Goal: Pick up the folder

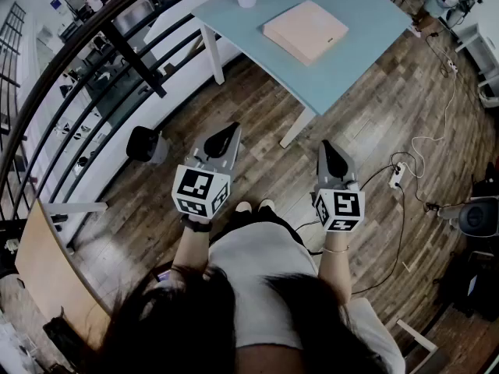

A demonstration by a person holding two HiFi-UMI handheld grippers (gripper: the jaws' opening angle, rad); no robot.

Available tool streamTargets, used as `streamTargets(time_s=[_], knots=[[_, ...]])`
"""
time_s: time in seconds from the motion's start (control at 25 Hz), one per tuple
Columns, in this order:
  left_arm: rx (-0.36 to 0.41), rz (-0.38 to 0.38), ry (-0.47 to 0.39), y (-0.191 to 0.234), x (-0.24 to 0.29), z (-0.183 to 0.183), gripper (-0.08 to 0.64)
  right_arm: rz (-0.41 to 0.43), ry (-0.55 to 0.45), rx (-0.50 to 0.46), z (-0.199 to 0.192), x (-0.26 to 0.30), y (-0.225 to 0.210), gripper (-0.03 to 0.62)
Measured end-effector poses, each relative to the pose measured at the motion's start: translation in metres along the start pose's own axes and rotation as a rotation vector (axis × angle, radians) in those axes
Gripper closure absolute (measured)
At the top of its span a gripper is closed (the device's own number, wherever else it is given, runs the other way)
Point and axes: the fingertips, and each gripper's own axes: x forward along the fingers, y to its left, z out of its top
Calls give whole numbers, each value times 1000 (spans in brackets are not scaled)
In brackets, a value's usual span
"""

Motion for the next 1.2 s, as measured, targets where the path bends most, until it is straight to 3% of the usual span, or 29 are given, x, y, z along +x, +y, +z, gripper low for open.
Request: streamTargets(time_s=[0.84, 1.2], knots=[[-61, 68, -8, -4, 10, -10, 503, 106, -30, 31, -1, 16, -22, 584], [-84, 49, 5, 53, 54, -10, 471, 120, 0, 58, 8, 83, -17, 535]])
